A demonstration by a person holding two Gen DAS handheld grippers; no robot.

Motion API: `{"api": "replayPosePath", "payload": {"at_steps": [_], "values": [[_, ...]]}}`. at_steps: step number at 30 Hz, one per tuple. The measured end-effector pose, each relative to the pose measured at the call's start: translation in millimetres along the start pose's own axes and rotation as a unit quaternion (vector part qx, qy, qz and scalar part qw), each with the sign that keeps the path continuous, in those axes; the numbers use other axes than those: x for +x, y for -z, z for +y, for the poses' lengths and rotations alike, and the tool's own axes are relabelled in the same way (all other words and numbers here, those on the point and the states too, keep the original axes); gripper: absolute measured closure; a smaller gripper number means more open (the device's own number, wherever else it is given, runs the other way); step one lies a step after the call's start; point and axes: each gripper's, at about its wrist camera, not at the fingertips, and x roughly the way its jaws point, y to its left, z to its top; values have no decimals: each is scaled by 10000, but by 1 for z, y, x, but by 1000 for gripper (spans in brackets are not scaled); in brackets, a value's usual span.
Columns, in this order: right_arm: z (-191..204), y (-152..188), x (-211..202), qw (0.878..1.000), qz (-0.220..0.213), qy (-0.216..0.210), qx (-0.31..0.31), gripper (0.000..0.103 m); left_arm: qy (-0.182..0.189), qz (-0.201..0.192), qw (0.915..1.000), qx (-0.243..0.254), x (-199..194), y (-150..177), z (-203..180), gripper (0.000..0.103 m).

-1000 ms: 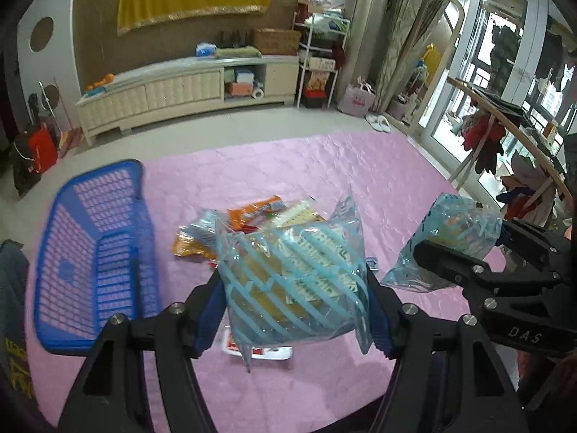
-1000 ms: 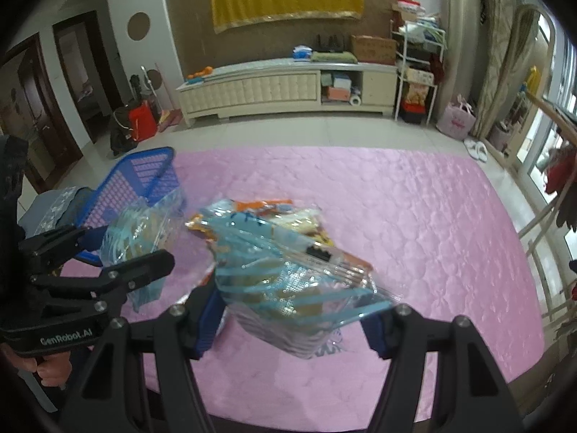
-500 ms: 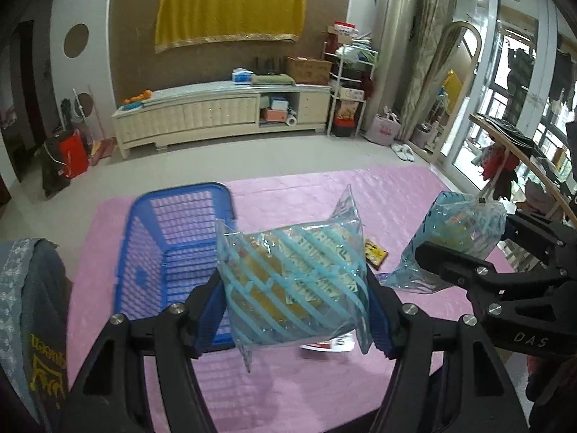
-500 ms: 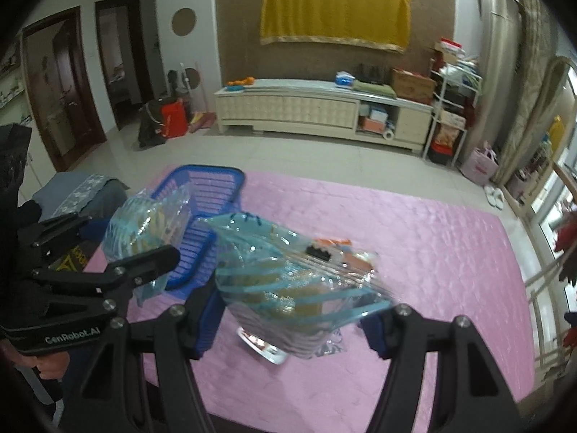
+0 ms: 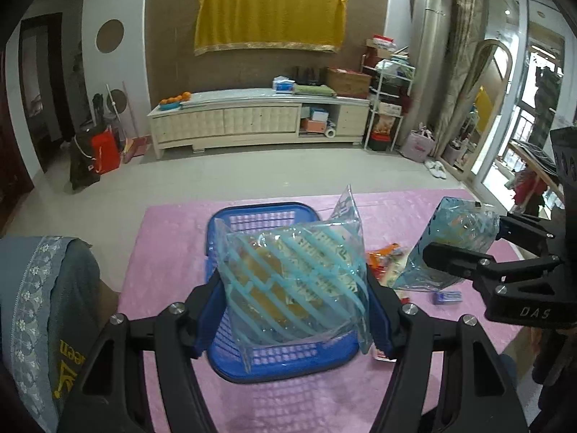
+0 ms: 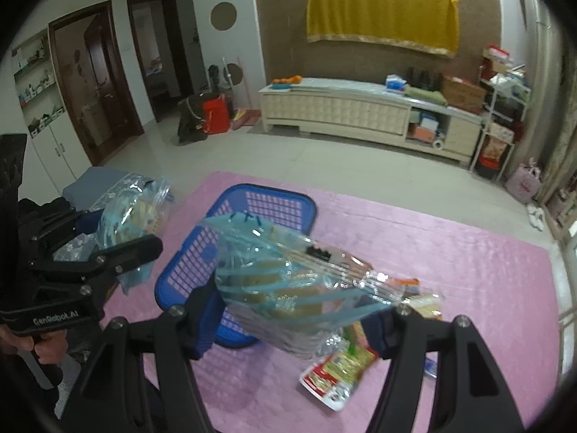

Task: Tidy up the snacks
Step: 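Carry the light-blue bag with the right gripper over the blue basket and release, then withdraw the right gripper from the basket back toward the snack pile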

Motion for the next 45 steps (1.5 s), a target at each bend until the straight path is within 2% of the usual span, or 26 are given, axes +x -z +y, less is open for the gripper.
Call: {"api": "replayPosePath", "payload": {"at_steps": [8, 14, 24, 33, 38, 40, 42, 44, 45], "values": [[4, -20, 52, 9987, 312, -382, -121, 33, 117, 247, 9996, -83, 40, -8, 27, 37], [5, -27, 94, 9966, 576, -536, -225, 33, 30, 493, 9987, -77, 79, -13, 43, 37], [6, -36, 123, 9950, 627, -663, -416, 33, -12, 640, 9979, -7, 123, -23, 52, 37], [5, -37, 134, 9953, 617, -459, -592, 33, 146, 629, 9979, -70, 138, -28, 68, 35], [5, -39, 144, 9953, 680, -280, -630, 32, 136, 643, 9978, 39, 145, -34, 69, 30], [2, -44, 148, 9959, 678, -207, -557, 28, -52, 630, 9979, 115, 146, -37, 68, 28], [-1, -48, 148, 9965, 655, -260, -461, 7, -134, 563, 9983, 82, 144, -39, 69, 28], [-4, -50, 147, 9970, 632, -213, -404, 0, -63, 500, 9987, -17, 138, -40, 72, 24], [-5, -52, 146, 9972, 606, -118, -414, 0, -48, 470, 9989, -29, 136, -39, 72, 24]]}}
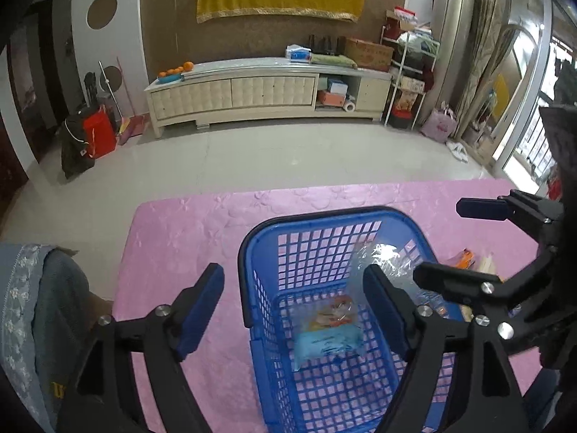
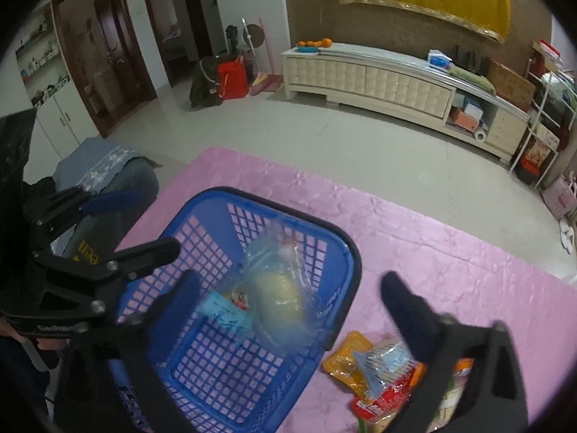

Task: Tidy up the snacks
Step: 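Withdraw the right gripper from the basket back toward the snack pile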

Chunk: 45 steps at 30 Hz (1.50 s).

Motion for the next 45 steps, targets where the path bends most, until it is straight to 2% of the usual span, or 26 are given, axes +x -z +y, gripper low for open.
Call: {"api": "replayPosePath", "payload": {"at_steps": [5, 12, 27, 29, 34, 40, 45], "values": [[-7, 5, -10, 9997, 7, 113, 204, 0, -20, -22, 9999, 98, -13, 7, -6, 24], [-8, 17, -44, 9993, -94, 193, 294, 0, 24, -48, 9999, 147, -36, 16, -23, 24], [-20, 66, -136, 9960, -364, 446, 681, 0, 236, -361, 9976, 546, -107, 36, -92, 24], [-23, 72, -145, 9954, -400, 483, 729, 0, 296, -385, 9970, 611, -115, 41, -104, 21], [-35, 98, -164, 9929, -405, 620, 934, 0, 422, -434, 9952, 766, -123, 50, -133, 21], [-54, 137, -177, 9876, -352, 713, 1356, 0, 794, -176, 9914, 1023, -113, 63, -169, 21], [-71, 165, -183, 9831, -315, 828, 1601, 0, 741, -142, 9894, 1245, -104, 79, -196, 21]]}}
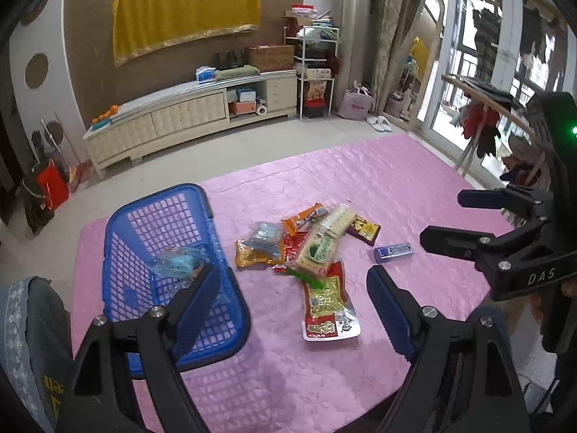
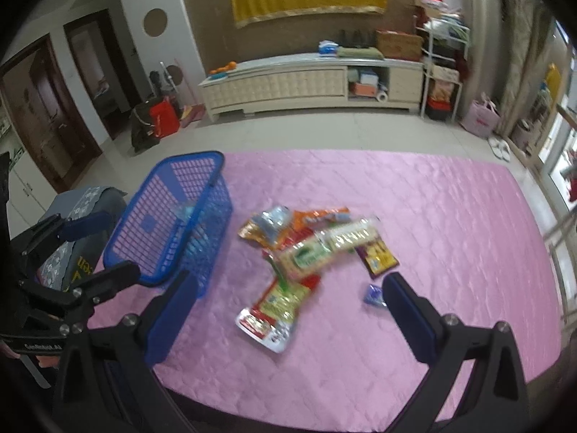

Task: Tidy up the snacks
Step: 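Withdraw the right gripper from the basket back toward the snack pile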

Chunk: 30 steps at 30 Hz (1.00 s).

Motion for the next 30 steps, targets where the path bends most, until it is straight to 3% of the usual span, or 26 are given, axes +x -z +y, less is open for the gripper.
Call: {"api": "replayPosePath", "payload": {"at_steps": [3, 6, 7, 19, 30], "values": [[-14, 16, -2, 9998, -35, 188, 92, 0, 35, 50, 10000, 36, 8, 6, -14, 18], [-27, 33, -2, 9994, -11, 322, 158, 0, 127, 140, 9998, -15, 16, 12, -24, 8], [-32, 39, -1, 9993, 16, 324, 195, 0, 142, 172, 9998, -10, 20, 14, -27, 1], [-68, 81, 32, 9961, 489, 591, 427, 0, 270, 782, 9965, 85, 69, 40, -60, 0], [-80, 91, 72, 9929, 897, 615, 489, 0, 472, 1458, 9880, 194, 127, 48, -69, 0]]}}
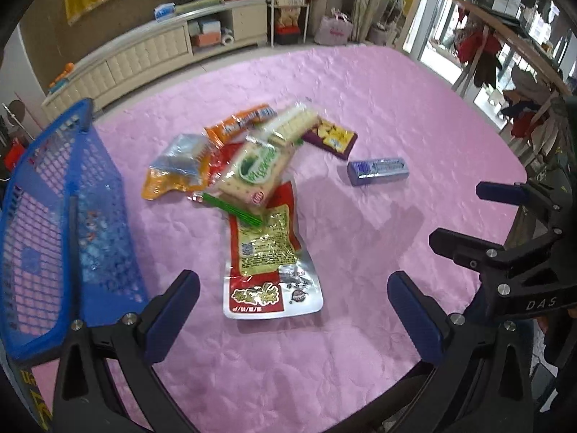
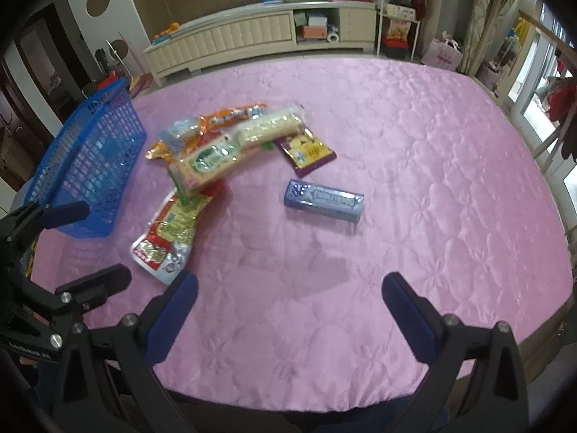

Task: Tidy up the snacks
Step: 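Withdraw the right gripper from the basket back toward the snack pile, then grasp the red-and-yellow sauce packet with the left gripper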

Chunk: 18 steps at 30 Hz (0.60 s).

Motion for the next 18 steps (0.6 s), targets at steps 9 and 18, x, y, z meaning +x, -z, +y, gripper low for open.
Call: {"api": "replayPosePath", "payload": {"at_steps": [9, 18], "values": [[-2, -12, 38, 9995, 301, -7, -6, 0, 214, 462, 9984, -259, 43, -16, 25, 0], [-7, -23, 64, 9990, 451, 18, 66, 0, 317, 880, 9948, -410, 83, -27, 46, 0]]}}
